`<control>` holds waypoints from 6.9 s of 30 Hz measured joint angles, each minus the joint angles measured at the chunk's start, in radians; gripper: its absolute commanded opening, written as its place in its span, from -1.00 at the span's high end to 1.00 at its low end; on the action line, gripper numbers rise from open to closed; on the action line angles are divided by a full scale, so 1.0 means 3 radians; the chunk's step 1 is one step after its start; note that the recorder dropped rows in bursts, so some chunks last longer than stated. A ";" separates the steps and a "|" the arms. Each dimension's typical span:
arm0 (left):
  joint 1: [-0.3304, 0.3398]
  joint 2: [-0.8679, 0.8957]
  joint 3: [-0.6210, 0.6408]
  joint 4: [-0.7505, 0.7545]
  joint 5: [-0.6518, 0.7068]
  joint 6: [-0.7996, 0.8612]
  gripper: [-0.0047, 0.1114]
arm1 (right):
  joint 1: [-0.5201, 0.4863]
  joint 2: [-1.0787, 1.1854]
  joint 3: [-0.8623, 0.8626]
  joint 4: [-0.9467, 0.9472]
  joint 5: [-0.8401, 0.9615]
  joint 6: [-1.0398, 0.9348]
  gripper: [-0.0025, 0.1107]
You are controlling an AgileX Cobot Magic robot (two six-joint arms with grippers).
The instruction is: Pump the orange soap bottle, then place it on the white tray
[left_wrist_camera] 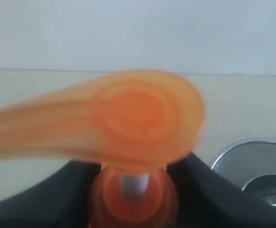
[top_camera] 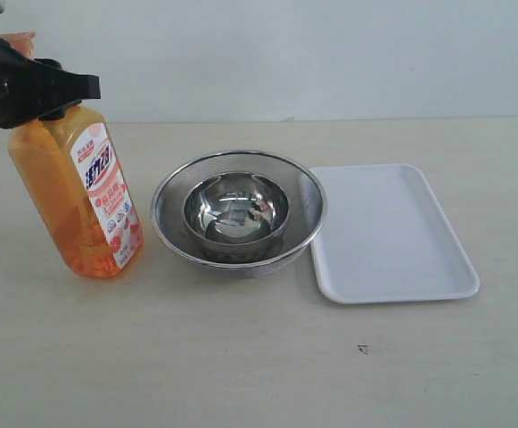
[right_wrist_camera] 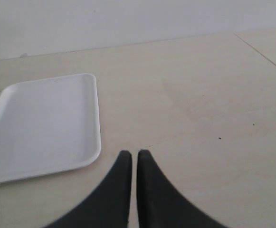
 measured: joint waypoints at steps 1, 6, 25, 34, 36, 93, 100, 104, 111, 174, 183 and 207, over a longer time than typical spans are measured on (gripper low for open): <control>0.0000 0.0000 0.0000 0.0014 0.0000 -0.0013 0.82 | 0.0000 0.0000 0.0000 0.0000 0.0000 0.0000 0.93; 0.0000 0.0000 0.0000 0.0027 0.0089 -0.0021 0.37 | 0.0000 0.0000 0.0000 0.0000 0.0000 0.0000 0.93; 0.0000 -0.0155 0.0128 0.0040 0.0198 0.0045 -0.47 | 0.0000 0.0000 0.0000 0.0000 -0.0007 0.0000 0.93; 0.0000 -0.0641 0.0500 0.0173 0.0427 0.0124 -0.47 | 0.0000 0.0000 0.0000 0.0000 -0.0007 0.0000 0.93; 0.0000 -0.0737 0.0612 0.0204 0.0540 0.0130 -0.47 | 0.0000 0.0000 0.0000 0.0000 -0.0007 0.0000 0.93; 0.0187 -0.0547 0.1451 -0.0107 0.1493 0.1212 -0.98 | 0.0000 0.0000 0.0000 0.0000 0.0012 0.0000 0.93; 0.0293 -0.0547 0.1456 -0.0115 0.1780 0.1275 -0.98 | 0.0000 0.0000 0.0000 0.0000 0.0018 0.0000 0.93; 0.0293 -0.0547 0.1472 -0.0120 0.2253 0.1315 -0.98 | 0.0000 0.0000 0.0000 0.0000 0.0018 0.0000 0.93; 0.0293 -0.0547 0.1480 -0.0128 0.2333 0.1322 -0.98 | 0.0000 0.0000 0.0000 0.0000 0.0018 0.0000 0.93; -0.1227 -0.1825 0.2971 0.4876 -0.1892 -0.4956 -0.98 | 0.0000 0.0000 0.0000 0.0000 0.0018 0.0000 0.93; -0.1227 -0.1825 0.2971 0.4897 -0.1950 -0.5023 -0.98 | 0.0000 0.0000 0.0000 0.0000 0.0018 0.0000 0.93; -0.1227 -0.0374 0.2956 0.4490 -0.3598 -0.4489 -0.98 | 0.0000 0.0000 0.0000 0.0000 0.0018 0.0000 0.93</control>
